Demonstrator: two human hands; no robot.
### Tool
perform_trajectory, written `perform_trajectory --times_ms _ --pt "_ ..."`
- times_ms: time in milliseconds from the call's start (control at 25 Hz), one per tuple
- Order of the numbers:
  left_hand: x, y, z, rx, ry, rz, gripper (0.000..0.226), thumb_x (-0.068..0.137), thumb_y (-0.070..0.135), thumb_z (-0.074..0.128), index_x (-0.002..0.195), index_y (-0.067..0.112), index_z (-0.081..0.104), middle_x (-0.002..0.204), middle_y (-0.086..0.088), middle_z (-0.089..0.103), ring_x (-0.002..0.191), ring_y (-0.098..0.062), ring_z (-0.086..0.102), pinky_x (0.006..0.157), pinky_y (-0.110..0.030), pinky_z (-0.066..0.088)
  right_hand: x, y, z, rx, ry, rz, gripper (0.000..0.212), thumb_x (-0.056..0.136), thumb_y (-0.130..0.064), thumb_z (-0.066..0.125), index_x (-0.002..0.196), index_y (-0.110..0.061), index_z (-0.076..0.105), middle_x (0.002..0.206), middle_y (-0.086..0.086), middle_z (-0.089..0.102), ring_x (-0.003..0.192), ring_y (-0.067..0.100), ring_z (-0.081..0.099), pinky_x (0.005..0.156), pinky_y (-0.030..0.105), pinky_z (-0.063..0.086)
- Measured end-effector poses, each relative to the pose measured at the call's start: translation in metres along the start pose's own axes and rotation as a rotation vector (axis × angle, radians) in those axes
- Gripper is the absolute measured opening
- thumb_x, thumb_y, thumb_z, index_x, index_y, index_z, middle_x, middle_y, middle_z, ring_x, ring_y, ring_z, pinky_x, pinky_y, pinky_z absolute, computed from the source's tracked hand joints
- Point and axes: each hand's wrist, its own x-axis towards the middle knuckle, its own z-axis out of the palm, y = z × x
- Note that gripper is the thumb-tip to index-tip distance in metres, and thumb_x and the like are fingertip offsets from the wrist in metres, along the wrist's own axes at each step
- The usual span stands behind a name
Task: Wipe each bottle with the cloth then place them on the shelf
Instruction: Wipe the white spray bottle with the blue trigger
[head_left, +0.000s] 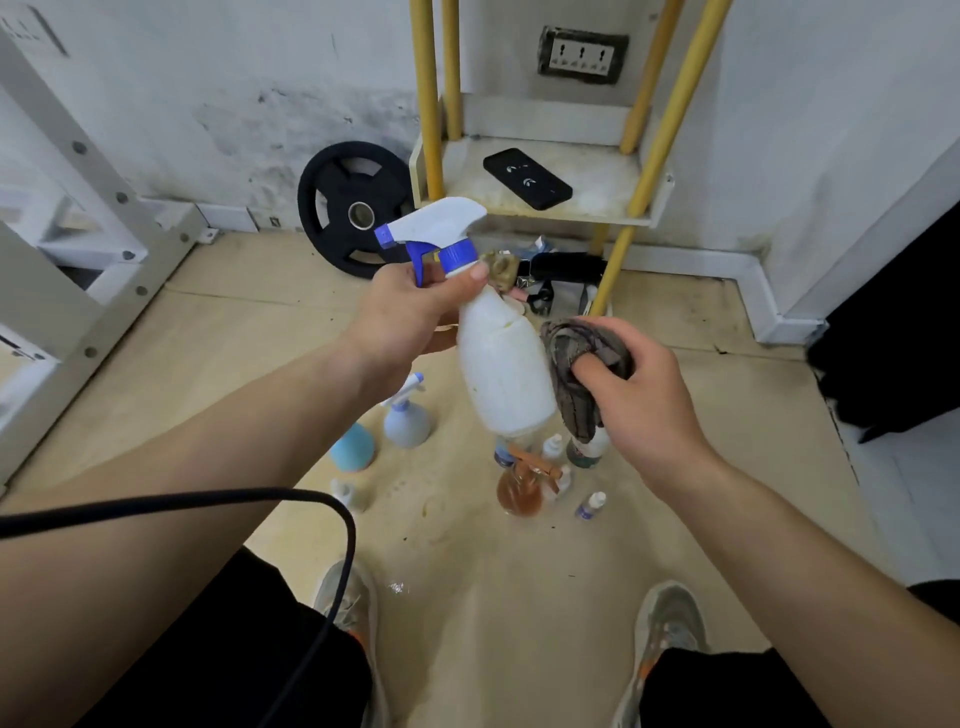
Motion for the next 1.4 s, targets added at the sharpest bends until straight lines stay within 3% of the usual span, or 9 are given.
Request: perform_trajectory --times_ms 320,560,720,840,960,1040,1200,1280,1400 --pt "0.000 -0.008 0.030 -0.039 0.026 -0.019 0.013 0.095 0.024 0.066 0.090 0.014 0.072 0.083 -0.005 0.072 0.074 -0.019 0.067 0.074 -0.035 0.053 0.009 0.005 0.024 -0.450 0.044 -0.600 0.041 0.084 -0.009 0.062 0.125 -0.011 0.069 0.128 0.003 0.064 0.118 0.014 0.060 0.102 0.024 0.046" --pt "0.014 -0.017 0.031 -0.037 0.113 -0.017 0.023 0.093 0.023 0.070 0.101 0.001 0.071 0.089 -0.007 0.077 0.081 -0.018 0.071 0.083 -0.037 0.059 0.034 0.005 0.026 -0.140 0.074 -0.057 0.022 0.093 -0.020 0.061 0.090 -0.038 0.073 0.073 -0.021 0.065 0.070 0.000 0.057 0.063 0.022 0.045" --pt "0.017 -0.020 0.032 -0.119 0.172 -0.036 0.012 0.095 0.021 0.069 0.087 0.012 0.069 0.070 0.004 0.072 0.066 -0.013 0.068 0.064 -0.027 0.056 0.011 0.019 0.040 -0.467 0.081 -0.426 0.041 0.091 -0.010 0.058 0.131 -0.013 0.066 0.129 -0.001 0.065 0.117 0.015 0.061 0.100 0.026 0.049" --pt "0.015 -0.023 0.037 -0.130 0.175 -0.058 0.012 0.092 0.023 0.072 0.084 0.015 0.069 0.064 0.006 0.066 0.055 -0.009 0.062 0.053 -0.020 0.048 0.009 0.024 0.043 -0.730 0.080 -0.639 0.047 0.089 -0.016 0.050 0.133 -0.006 0.064 0.136 0.013 0.060 0.116 0.034 0.062 0.098 0.042 0.053" --pt "0.013 -0.024 0.041 -0.124 0.144 -0.075 0.013 0.091 0.024 0.073 0.093 0.012 0.070 0.076 -0.001 0.072 0.068 -0.016 0.069 0.064 -0.029 0.056 0.020 0.014 0.033 -0.467 0.045 -0.439 0.042 0.090 -0.018 0.054 0.129 -0.012 0.068 0.126 0.003 0.066 0.117 0.020 0.062 0.099 0.033 0.050" --pt "0.012 -0.021 0.042 -0.119 0.123 -0.083 0.018 0.093 0.024 0.071 0.101 0.008 0.070 0.090 -0.009 0.075 0.082 -0.023 0.072 0.079 -0.040 0.060 0.027 0.005 0.022 -0.253 0.045 -0.169 0.019 0.094 -0.021 0.059 0.096 -0.028 0.076 0.090 -0.012 0.068 0.083 0.006 0.062 0.074 0.028 0.049" --pt "0.013 -0.012 0.029 -0.157 0.167 -0.089 0.028 0.095 0.024 0.067 0.115 0.003 0.067 0.105 -0.011 0.076 0.090 -0.023 0.074 0.079 -0.036 0.062 0.022 0.011 0.015 -0.044 -0.002 0.124 0.047 0.098 -0.022 0.056 0.052 -0.027 0.047 0.048 -0.014 0.039 0.049 0.008 0.036 0.054 0.027 0.029" --pt "0.018 -0.009 0.016 -0.197 0.215 -0.104 0.032 0.095 0.027 0.067 0.119 0.005 0.066 0.109 -0.011 0.075 0.096 -0.025 0.074 0.080 -0.033 0.062 0.008 0.019 0.024 -0.025 0.015 0.070 0.038 0.099 -0.020 0.056 0.066 -0.036 0.060 0.060 -0.019 0.050 0.060 0.006 0.049 0.060 0.027 0.040" --pt "0.021 -0.013 0.013 -0.222 0.269 -0.137 0.029 0.095 0.027 0.069 0.115 0.006 0.067 0.110 -0.011 0.075 0.101 -0.028 0.073 0.085 -0.037 0.061 -0.009 0.034 0.033 -0.295 0.073 -0.241 0.037 0.097 -0.012 0.056 0.133 -0.017 0.064 0.124 -0.009 0.062 0.116 0.007 0.057 0.100 0.024 0.047"
